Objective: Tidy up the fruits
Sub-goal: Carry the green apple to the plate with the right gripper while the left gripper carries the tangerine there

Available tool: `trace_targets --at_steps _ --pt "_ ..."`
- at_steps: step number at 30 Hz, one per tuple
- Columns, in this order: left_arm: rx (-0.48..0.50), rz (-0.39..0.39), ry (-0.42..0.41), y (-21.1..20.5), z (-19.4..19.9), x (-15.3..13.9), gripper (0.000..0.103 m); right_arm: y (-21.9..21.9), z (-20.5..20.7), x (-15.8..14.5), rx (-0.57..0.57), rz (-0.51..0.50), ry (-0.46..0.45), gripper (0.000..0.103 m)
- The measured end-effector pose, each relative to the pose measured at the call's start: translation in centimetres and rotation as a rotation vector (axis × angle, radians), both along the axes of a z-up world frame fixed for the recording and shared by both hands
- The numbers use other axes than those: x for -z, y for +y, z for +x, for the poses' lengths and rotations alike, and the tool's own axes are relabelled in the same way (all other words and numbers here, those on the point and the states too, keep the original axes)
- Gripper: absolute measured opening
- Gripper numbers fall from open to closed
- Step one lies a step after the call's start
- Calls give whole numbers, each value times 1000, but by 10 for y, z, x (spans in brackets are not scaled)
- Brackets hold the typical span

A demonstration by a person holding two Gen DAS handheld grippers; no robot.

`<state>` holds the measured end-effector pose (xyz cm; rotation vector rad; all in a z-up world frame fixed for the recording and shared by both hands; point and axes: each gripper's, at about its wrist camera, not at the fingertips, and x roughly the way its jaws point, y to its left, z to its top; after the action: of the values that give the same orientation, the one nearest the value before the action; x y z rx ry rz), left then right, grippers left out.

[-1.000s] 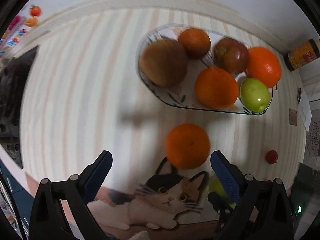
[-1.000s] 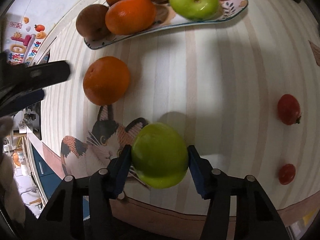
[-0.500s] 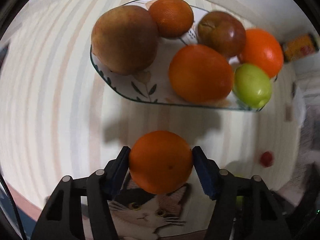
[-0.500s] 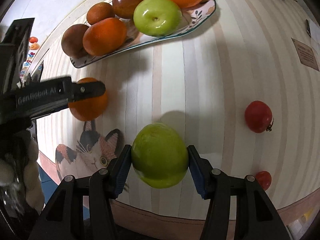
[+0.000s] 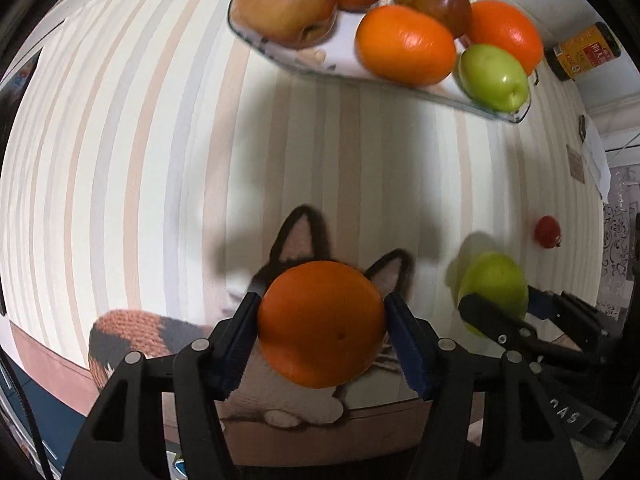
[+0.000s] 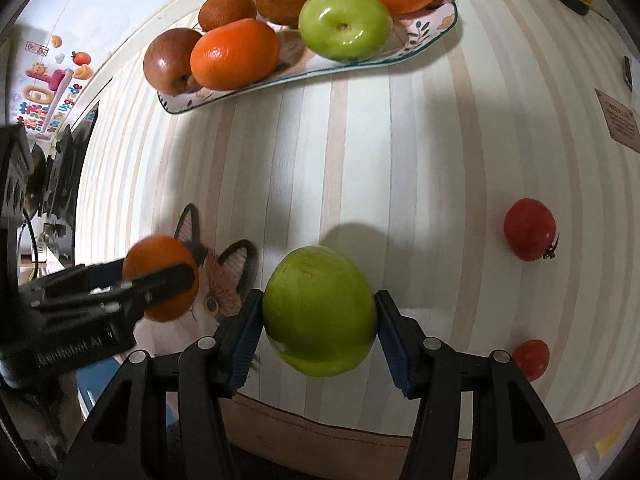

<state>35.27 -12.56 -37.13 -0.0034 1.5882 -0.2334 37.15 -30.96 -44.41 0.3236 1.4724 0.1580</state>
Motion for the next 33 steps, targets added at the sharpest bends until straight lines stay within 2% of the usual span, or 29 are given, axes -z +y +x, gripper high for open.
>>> trace_targets --at_steps 11,15,17,21,28,33 --pt "-22 0 -15 7 -6 2 61 -7 -2 5 49 33 28 59" --pt "-34 -7 -13 14 -11 7 61 -9 -2 5 53 20 25 62" --pt "-35 -5 -14 0 -10 7 61 -3 1 8 49 23 21 61" --pt "-35 -11 -16 -2 -9 3 61 -1 0 6 36 22 -15 58" --pt "-33 -33 -67 -3 0 -25 61 -3 0 2 25 30 -34 57" --pt "-41 -73 -120 -3 18 -61 61 -15 9 -19 41 61 -74 57"
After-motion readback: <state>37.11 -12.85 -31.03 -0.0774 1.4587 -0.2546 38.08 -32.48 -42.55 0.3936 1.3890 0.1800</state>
